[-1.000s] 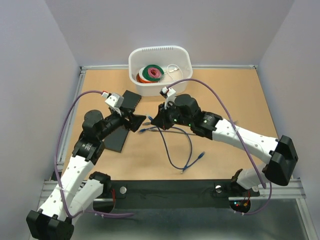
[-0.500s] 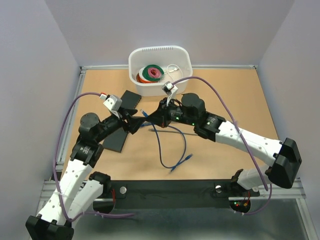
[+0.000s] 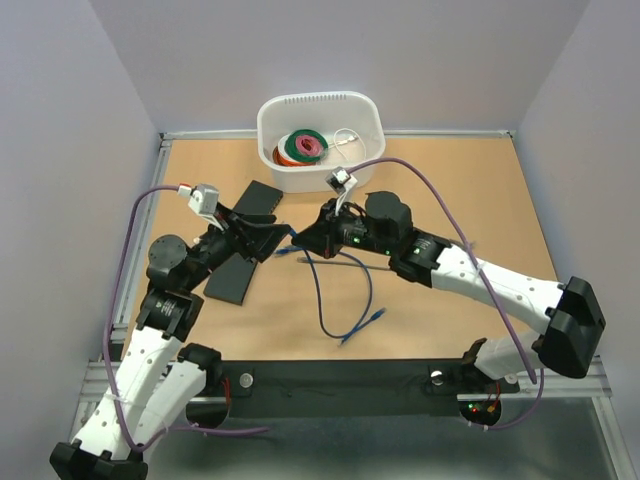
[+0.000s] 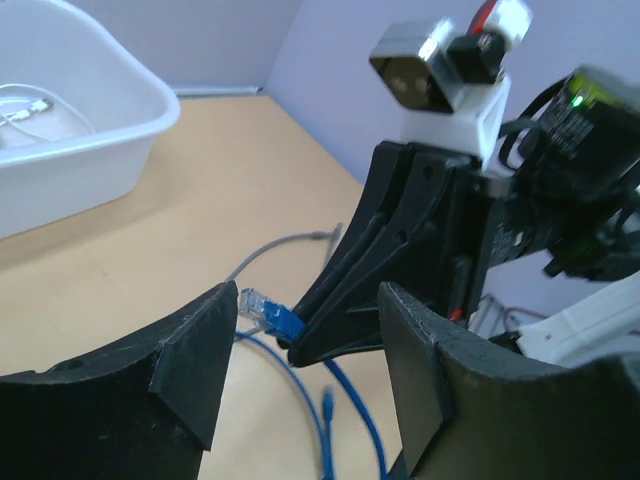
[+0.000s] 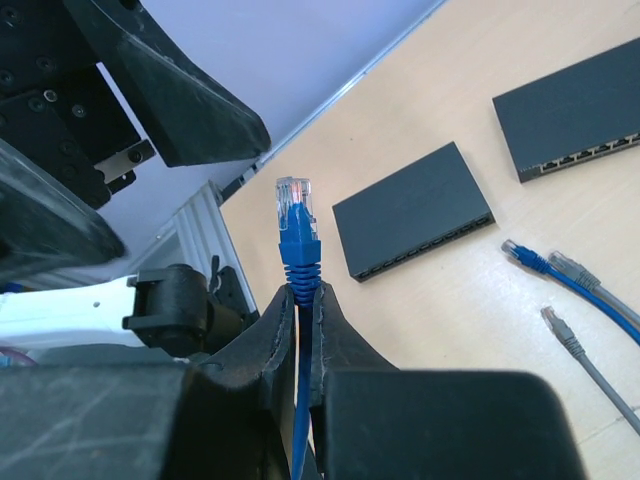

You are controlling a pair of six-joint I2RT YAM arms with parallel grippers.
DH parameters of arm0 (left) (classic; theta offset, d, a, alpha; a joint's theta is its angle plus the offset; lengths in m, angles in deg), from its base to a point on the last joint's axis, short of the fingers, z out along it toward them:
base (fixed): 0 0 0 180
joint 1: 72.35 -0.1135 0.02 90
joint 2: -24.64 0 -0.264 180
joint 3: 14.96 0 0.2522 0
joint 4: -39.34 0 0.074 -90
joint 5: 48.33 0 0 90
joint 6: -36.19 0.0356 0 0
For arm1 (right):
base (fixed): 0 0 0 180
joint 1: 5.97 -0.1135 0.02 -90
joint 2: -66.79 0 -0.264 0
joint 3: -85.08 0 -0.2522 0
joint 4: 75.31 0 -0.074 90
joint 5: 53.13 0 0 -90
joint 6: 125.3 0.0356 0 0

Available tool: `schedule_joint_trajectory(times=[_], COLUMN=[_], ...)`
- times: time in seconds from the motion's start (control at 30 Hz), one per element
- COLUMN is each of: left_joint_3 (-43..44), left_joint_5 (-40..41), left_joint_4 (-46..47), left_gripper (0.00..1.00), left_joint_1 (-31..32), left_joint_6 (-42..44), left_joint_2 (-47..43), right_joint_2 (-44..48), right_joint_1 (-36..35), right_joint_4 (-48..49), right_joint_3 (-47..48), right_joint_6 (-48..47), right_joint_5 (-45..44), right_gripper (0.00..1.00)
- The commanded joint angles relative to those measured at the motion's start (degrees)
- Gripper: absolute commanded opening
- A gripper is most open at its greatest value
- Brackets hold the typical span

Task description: Insert the plug into the switch port

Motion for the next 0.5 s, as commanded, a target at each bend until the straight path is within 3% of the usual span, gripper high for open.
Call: schedule_joint_trajectory(times=[0.0, 0.2, 0.47], left_joint_3=[-0.89, -2.11, -3.53], left_joint_5=[2.30, 3.98, 5.64], left_joint_4=[10.49, 11.63, 11.29], left_gripper=[0.68, 0.61, 0.61], left_joint_1=[-0.26, -0.26, 0.00], left_joint_6=[-14.32, -21.88, -21.54], left_joint_2=[-1.10, 0.57, -0.31], right_joint_2=[3.81, 5.48, 7.33], right_joint_1=[-0.20, -0.11, -0.20], right_joint_4=[6.86, 11.08, 12.40], right_joint_3=[-1.15, -3.00, -3.96], right_joint_6=[0.86, 2.79, 3.67], right_joint_5=[1.04, 1.83, 2.98], right_gripper=[0.00, 0.00, 0.01])
